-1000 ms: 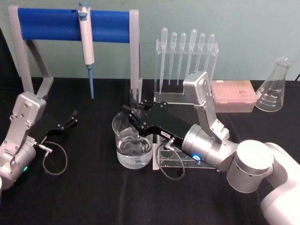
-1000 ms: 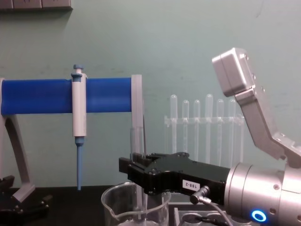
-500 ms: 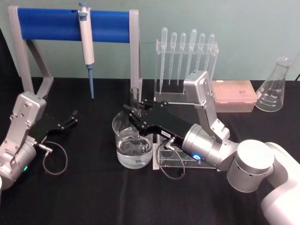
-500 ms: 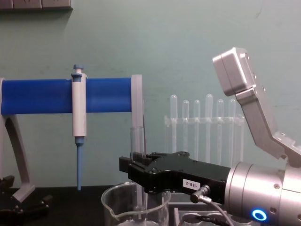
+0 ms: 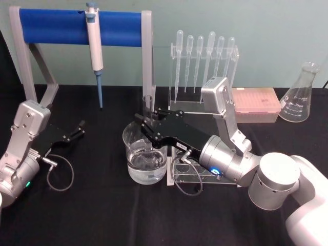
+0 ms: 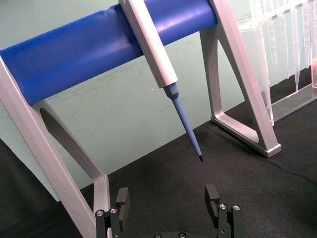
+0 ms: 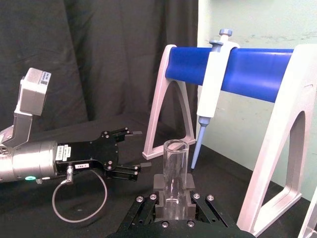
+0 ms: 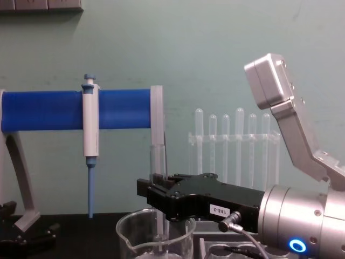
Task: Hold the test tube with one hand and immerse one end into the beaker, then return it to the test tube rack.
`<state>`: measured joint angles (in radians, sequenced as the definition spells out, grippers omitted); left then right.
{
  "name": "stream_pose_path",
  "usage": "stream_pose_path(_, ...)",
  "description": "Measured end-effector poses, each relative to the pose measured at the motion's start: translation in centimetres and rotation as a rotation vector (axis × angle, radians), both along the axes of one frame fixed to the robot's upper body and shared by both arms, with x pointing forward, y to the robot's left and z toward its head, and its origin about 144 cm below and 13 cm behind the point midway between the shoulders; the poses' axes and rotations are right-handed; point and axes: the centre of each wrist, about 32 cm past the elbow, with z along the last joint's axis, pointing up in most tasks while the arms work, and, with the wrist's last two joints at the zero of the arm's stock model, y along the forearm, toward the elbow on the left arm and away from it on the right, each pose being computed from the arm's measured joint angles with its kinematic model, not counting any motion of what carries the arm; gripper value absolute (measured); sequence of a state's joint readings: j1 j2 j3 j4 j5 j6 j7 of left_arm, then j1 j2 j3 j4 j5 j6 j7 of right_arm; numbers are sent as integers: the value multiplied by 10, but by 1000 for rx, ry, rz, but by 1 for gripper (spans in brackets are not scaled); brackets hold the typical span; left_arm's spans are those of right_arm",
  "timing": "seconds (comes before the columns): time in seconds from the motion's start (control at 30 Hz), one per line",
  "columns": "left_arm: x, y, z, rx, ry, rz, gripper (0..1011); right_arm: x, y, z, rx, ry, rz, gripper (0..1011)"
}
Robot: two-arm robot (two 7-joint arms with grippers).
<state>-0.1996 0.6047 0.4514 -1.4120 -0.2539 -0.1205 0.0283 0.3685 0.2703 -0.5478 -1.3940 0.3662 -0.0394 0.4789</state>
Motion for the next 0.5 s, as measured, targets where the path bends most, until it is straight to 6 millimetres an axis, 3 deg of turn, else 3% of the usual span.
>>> stream_pose_path(0.5,0,0,0,0,0,0,1000,0,0,0,0,0,0,227)
